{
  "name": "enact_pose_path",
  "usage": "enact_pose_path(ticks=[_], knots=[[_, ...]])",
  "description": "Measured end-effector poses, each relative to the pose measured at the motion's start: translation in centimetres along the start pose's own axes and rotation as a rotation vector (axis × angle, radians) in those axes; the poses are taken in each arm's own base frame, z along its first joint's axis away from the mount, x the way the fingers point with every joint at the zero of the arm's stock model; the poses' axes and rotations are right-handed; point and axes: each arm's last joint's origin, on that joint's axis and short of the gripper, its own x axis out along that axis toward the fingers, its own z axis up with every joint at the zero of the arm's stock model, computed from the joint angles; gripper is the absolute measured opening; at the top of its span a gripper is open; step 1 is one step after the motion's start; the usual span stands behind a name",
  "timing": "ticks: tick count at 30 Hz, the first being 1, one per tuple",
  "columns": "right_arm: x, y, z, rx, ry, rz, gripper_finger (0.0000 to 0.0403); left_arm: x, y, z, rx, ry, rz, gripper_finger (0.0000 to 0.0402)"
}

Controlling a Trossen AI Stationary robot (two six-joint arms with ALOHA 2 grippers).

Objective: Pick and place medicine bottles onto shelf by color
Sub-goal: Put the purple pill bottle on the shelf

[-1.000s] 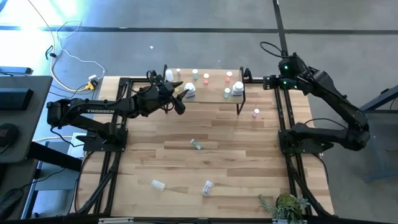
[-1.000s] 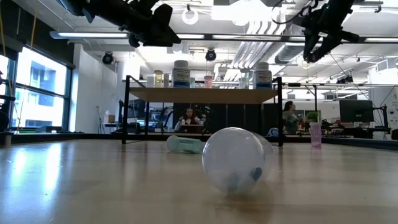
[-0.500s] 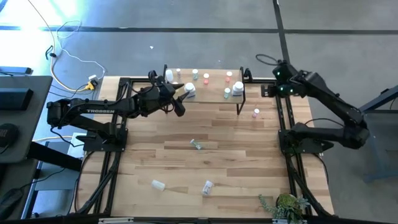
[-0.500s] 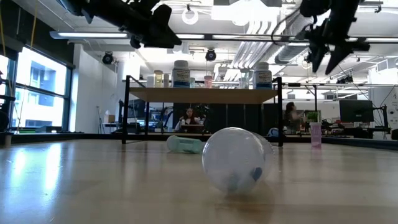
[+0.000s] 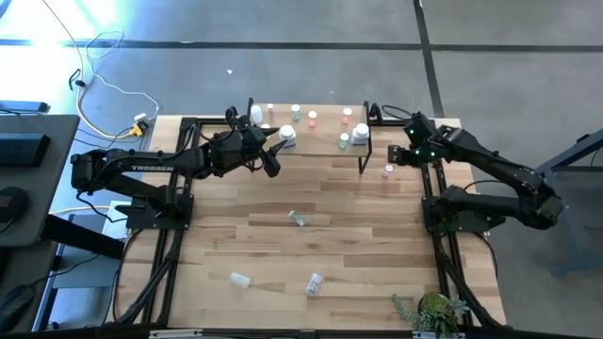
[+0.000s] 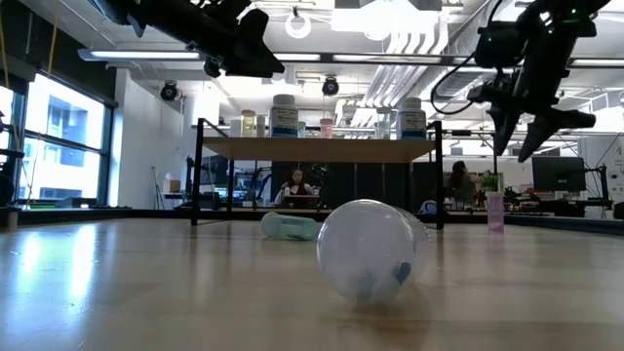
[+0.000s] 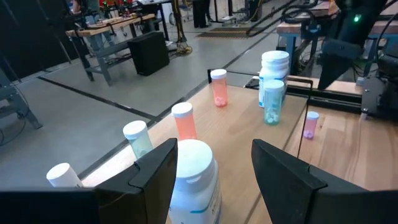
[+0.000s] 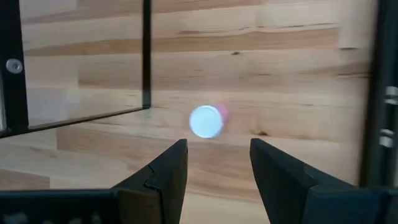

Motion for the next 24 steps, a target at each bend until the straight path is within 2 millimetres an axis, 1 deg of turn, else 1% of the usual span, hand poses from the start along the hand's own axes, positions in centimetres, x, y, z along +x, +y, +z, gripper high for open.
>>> enact_pose_path(ticks=[4, 7, 15, 24], knots=[[1.4, 0.4, -0.6, -0.024, -0.021, 0.035, 0.0165, 0.0, 0.0, 0.0, 0.0, 0.0, 0.0, 0.0195], [2.1, 0.7, -1.0, -0.033, -0.05, 0.04, 0.0165, 0.0, 0.0, 0.0, 0.0, 0.0, 0.0, 0.0195], [2.4, 1.2, -1.4, -0.073, -0.12, 0.004, 0.0165, 0.0, 0.0, 0.0, -0.008, -0.001, 0.0, 0.0195], [3.8, 2.0, -1.8, -0.129, -0.085, -0.063, 0.0165, 0.0, 0.0, 0.0, -0.008, -0.001, 0.0, 0.0195]])
